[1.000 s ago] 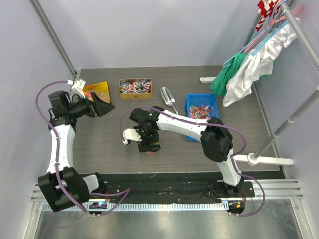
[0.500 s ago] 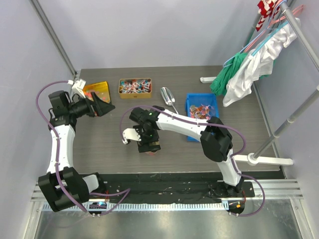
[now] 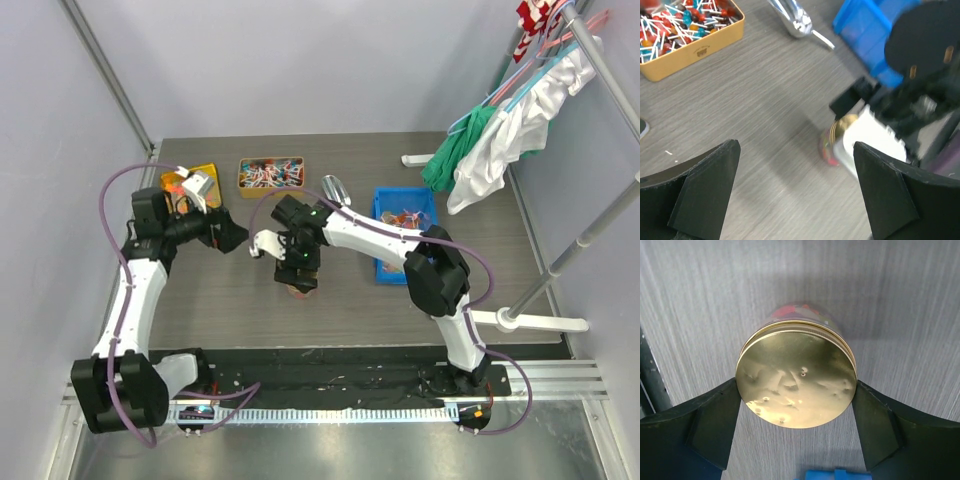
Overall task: Pack the candies
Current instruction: Close the bottle lid on the packing bottle, then screw the bottle lid onto the packing bottle.
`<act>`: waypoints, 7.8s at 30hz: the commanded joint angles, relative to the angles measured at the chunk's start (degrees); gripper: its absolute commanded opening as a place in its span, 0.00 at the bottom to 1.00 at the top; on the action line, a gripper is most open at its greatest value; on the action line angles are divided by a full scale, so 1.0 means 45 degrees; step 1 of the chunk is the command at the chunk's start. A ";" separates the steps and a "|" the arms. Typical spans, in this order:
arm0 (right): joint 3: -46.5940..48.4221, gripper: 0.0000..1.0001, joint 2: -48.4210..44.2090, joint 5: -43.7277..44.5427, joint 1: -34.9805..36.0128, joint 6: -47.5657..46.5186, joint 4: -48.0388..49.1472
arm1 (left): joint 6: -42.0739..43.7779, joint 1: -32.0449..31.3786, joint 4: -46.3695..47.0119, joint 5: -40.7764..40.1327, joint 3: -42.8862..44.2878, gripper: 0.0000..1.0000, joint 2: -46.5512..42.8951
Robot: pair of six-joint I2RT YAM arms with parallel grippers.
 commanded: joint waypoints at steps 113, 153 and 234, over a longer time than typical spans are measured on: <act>-0.0826 0.82 -0.0413 -0.3965 -0.2884 0.1633 -0.0695 | -0.0299 -0.9677 2.4095 -0.4616 -0.6724 0.54 0.9800; -0.1334 1.00 -0.2171 -0.1935 -0.3119 0.1047 -0.0890 | -0.0299 -0.9677 2.4095 -0.4733 -0.6685 0.54 0.9839; -0.2407 0.69 -0.1213 -0.2639 -0.3940 0.2415 0.1396 | -0.0240 -0.9677 2.4095 -0.4498 -0.6646 0.57 0.9898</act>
